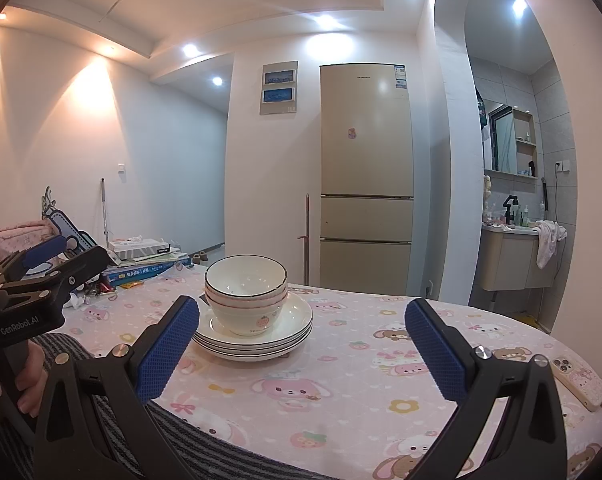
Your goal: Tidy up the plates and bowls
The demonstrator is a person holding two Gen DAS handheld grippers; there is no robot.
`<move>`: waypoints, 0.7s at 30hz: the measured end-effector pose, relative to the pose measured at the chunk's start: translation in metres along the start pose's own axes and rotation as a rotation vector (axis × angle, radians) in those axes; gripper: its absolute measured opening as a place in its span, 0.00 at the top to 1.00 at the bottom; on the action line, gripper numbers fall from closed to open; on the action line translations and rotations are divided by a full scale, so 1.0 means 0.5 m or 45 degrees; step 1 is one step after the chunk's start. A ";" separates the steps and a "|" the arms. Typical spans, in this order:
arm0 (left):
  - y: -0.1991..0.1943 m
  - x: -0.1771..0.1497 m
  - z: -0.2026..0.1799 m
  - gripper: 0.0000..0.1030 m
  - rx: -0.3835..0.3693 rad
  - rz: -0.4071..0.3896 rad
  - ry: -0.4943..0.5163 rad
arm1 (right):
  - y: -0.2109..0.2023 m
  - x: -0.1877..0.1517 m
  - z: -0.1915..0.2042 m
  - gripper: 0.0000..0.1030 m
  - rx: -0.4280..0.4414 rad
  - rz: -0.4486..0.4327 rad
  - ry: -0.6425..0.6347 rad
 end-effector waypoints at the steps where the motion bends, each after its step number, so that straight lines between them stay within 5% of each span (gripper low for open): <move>1: 0.000 0.000 0.000 0.00 0.000 0.000 0.000 | 0.000 0.000 0.000 0.00 0.000 0.000 0.000; 21: 0.002 0.002 0.004 0.00 0.000 -0.002 0.003 | -0.001 -0.002 -0.001 0.00 -0.002 0.005 -0.003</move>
Point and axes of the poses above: each gripper's, at about its wrist camera, not at the fingertips, and y roughly the way its jaws point, z to its left, x to its top, the point moved 9 cm from there along y, roughly the way its jaws point, and after that the axes turned 6 degrees about -x, right-handed, at the moved point
